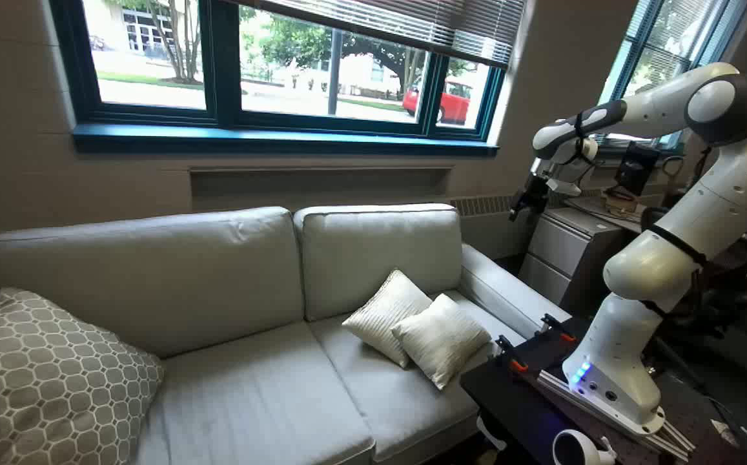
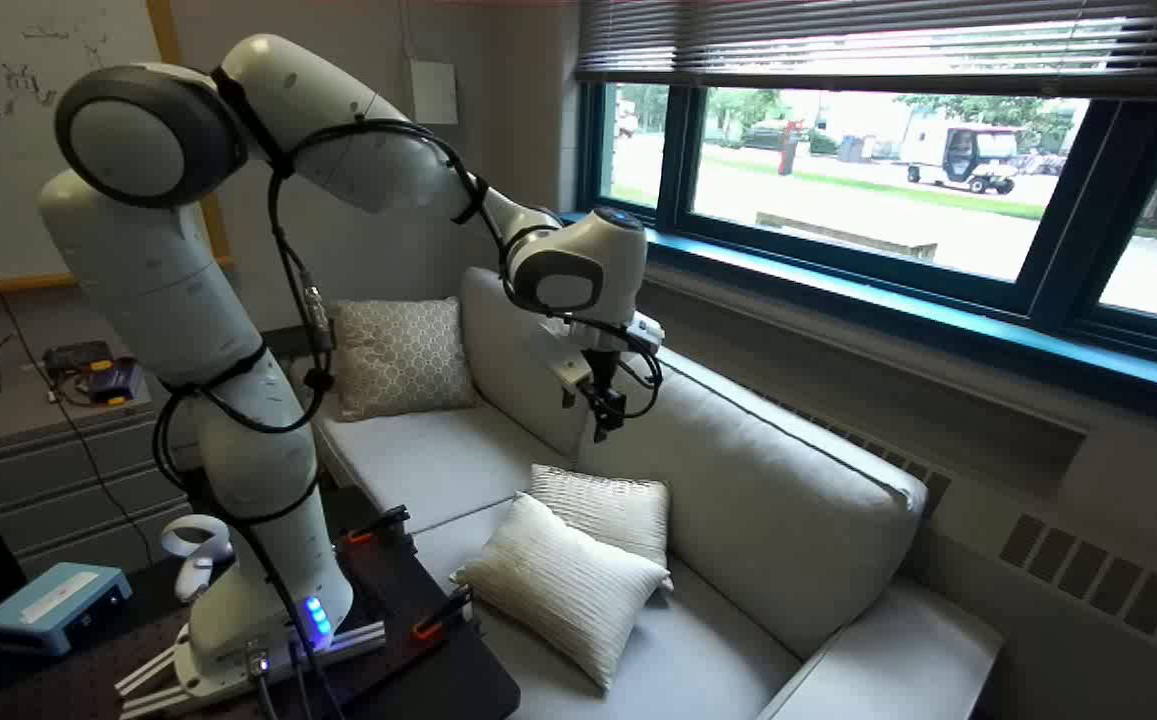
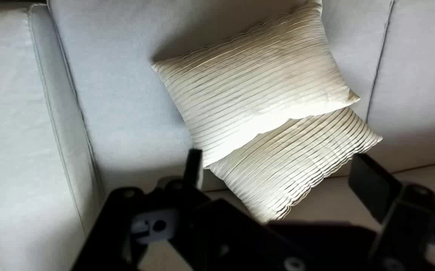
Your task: Set the striped pillows against the armrest
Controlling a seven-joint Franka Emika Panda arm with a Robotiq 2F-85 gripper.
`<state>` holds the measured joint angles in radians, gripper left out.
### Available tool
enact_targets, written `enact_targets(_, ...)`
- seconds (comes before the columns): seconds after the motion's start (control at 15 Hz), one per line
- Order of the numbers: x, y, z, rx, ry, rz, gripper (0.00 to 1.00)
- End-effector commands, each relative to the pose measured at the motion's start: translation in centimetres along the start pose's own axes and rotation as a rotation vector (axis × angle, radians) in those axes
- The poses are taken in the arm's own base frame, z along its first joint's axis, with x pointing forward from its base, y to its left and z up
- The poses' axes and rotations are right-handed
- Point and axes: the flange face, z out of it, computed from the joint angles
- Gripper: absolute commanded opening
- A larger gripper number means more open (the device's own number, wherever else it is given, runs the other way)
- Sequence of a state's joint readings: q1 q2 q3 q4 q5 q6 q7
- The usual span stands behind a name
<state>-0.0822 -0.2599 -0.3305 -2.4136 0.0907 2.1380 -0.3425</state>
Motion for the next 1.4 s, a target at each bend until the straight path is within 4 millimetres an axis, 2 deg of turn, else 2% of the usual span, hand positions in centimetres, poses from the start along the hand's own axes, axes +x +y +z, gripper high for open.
enact_targets(0.0, 0.0, 0.0, 0.0, 0.0, -0.001, 0.0, 1.0)
enact_targets(0.6, 0.1, 0.0, -0.1, -0.001, 0.002, 0.0, 1.0)
enact_targets(0.8, 2.5, -2.0, 1.1, 0.005, 0.034, 0.077, 1.0)
enact_targets(1.13, 8.2, -7.1, 5.1, 0.114, 0.097, 0.158, 1.0)
enact_targets(1.33, 11.8, -8.6, 8.0, 0.174, 0.109, 0.242, 1.0)
